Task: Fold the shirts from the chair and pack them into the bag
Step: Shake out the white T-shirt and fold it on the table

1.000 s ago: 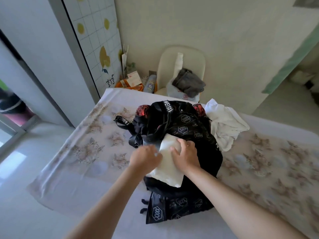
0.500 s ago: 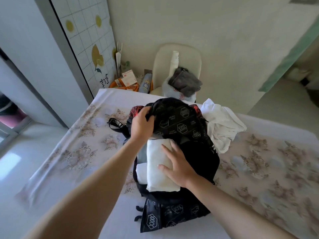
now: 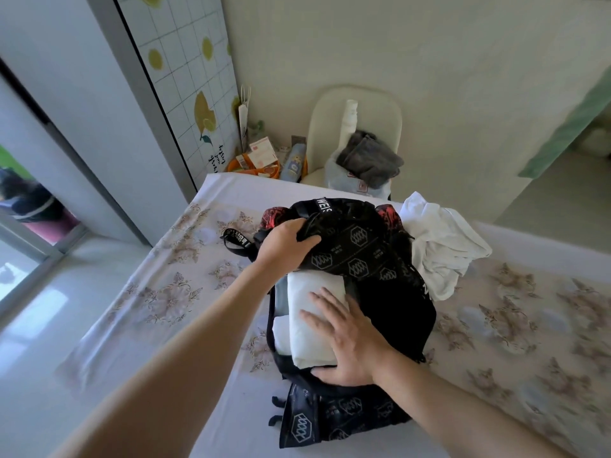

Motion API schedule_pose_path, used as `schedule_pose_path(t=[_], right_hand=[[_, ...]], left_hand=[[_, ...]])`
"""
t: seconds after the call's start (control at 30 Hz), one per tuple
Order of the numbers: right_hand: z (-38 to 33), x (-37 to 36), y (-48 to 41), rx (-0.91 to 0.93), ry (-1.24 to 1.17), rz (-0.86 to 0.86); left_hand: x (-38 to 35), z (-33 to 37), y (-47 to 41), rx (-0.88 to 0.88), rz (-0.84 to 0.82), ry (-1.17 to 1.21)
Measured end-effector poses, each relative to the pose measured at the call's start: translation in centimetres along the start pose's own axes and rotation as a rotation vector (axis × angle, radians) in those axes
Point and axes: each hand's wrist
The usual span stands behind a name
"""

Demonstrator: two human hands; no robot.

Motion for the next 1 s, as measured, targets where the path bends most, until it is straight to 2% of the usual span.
schedule_pose_path(t=[0.07,0.13,0.23,0.33,0.47,0.5,0.53,0.6,0.67,0.73,0.83,0.87,0.9,0.97,1.0], right_hand=[[-0.1,0.5,0.0,0.001,0.088,-0.149],[-0.2,1.2,-0.5,-0.036,0.042,-0.238],[-0.4,1.8,-1.1,-0.077,-0.112,-0.246],[0.4,1.1,-1.1,-0.132,-0.306,-0.125],[2.4,0.8,-1.3,-0.154,-0.289,0.232],[2.4,0.9,-1.5,-0.174,-0.31,0.273],[2.1,1.0,-1.9,-0.202,-0.339,0.244],[1.2,0.9,-2.8,-0.232,-0.327,-0.009],[0.4,0.9,-3.8,-0.244,-0.187,-0.228],[-0.3,1.1,-4.7,-0.258,-0.155,-0.295],[-0.4,2.4,-5.0,-0.252,-0.258,-0.357],[-0.2,3.2,-4.7,-0.247,-0.285,-0.303],[0.1,4.0,-4.3,-0.249,-0.284,-0.161],[1.2,4.4,-3.8,-0.284,-0.1,0.219],[2.0,4.1,-3.6,-0.347,0.027,0.337]], left_hand=[[-0.1,0.3,-0.5,-0.011,0.045,0.033],[0.0,0.7,-0.8,-0.015,0.074,0.058],[0.4,1.5,-1.1,-0.007,0.13,0.119],[0.9,1.8,-1.1,-0.007,0.184,0.194],[1.2,2.0,-0.4,-0.046,0.237,0.252],[1.2,2.2,-0.3,-0.046,0.248,0.266],[1.3,2.3,-0.2,-0.044,0.252,0.273],[1.4,2.4,-0.2,-0.034,0.236,0.251],[1.6,2.3,-0.2,-0.01,0.197,0.224],[1.8,2.3,-0.3,0.012,0.162,0.222],[2.0,2.2,-0.7,0.034,0.17,0.102],[2.0,2.1,-0.9,0.042,0.199,0.035],[2.0,1.9,-1.0,0.052,0.235,-0.008],[1.8,1.5,-1.4,0.094,0.291,-0.007],[1.7,1.4,-1.7,0.128,0.292,0.028]])
Point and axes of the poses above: each hand's wrist, its own y-axis away from the middle knuckle, its own x-axis out of the back of the hand, z = x × y, and after that the axes turned 10 degrees about y, right-handed
